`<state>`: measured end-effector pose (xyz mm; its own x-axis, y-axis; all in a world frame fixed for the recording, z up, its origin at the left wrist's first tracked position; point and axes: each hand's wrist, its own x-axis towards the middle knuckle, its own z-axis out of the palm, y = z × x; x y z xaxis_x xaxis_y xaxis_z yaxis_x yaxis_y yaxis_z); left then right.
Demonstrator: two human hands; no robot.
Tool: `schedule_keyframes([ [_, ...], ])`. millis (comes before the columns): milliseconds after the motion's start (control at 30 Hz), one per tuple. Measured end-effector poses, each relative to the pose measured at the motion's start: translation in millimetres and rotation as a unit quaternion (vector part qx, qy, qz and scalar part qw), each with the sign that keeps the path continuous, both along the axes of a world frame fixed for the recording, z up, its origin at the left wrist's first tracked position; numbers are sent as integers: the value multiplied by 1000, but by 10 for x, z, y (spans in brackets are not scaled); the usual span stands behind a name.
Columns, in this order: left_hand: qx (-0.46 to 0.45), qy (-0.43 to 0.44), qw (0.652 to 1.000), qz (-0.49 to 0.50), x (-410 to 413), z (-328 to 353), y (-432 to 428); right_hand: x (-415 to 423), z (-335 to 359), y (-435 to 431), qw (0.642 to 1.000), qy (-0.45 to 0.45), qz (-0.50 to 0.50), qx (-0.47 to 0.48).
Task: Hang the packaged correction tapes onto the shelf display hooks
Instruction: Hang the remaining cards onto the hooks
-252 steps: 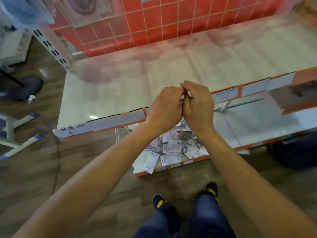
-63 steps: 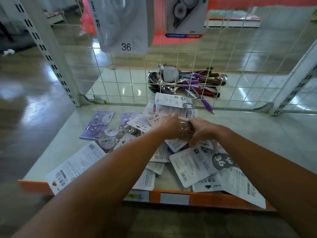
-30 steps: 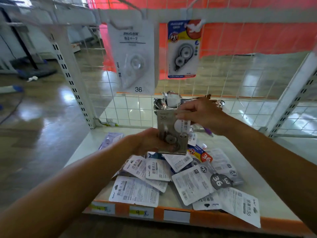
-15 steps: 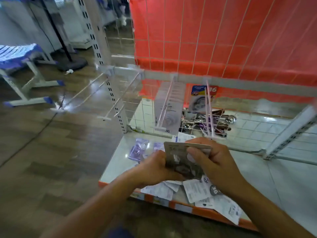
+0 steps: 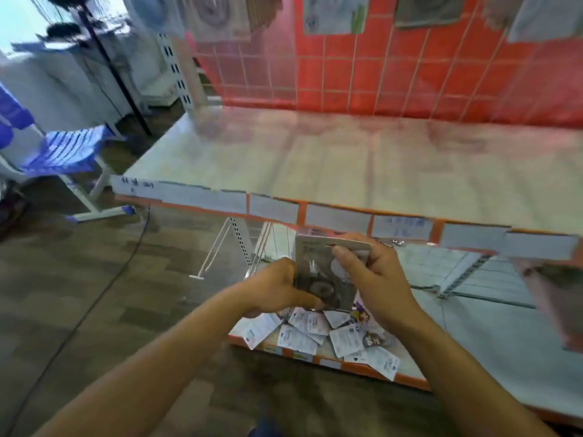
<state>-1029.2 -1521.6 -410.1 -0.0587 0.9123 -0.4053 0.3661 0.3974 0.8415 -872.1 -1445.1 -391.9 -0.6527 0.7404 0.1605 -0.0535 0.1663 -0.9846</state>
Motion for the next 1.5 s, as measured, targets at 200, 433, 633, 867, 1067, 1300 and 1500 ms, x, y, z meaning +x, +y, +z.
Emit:
schedule_keyframes([
  [200,33,-4,999,18,139,909,121,104,964,200,999,37,14,26],
  [433,109,-8,993,45,-38,1382,242,-163,1482,401,998,39,15,36],
  [633,148,20,988,42,-648,1668,327,-780,1713,433,996,67,-11,49],
  [867,180,19,984,-2,-1082,1849,549,-1160,1864,516,991,104,-62,49],
  [1067,155,-21,984,-89,-654,1891,951,-677,1876,698,980,118,-156,29],
  [1300,160,-50,979,-119,364,1905,1389,328,1977,1051,970,121,-211,28],
  [1500,173,-80,974,-121,1107,1962,1632,1031,2056,1313,967,139,-211,21],
])
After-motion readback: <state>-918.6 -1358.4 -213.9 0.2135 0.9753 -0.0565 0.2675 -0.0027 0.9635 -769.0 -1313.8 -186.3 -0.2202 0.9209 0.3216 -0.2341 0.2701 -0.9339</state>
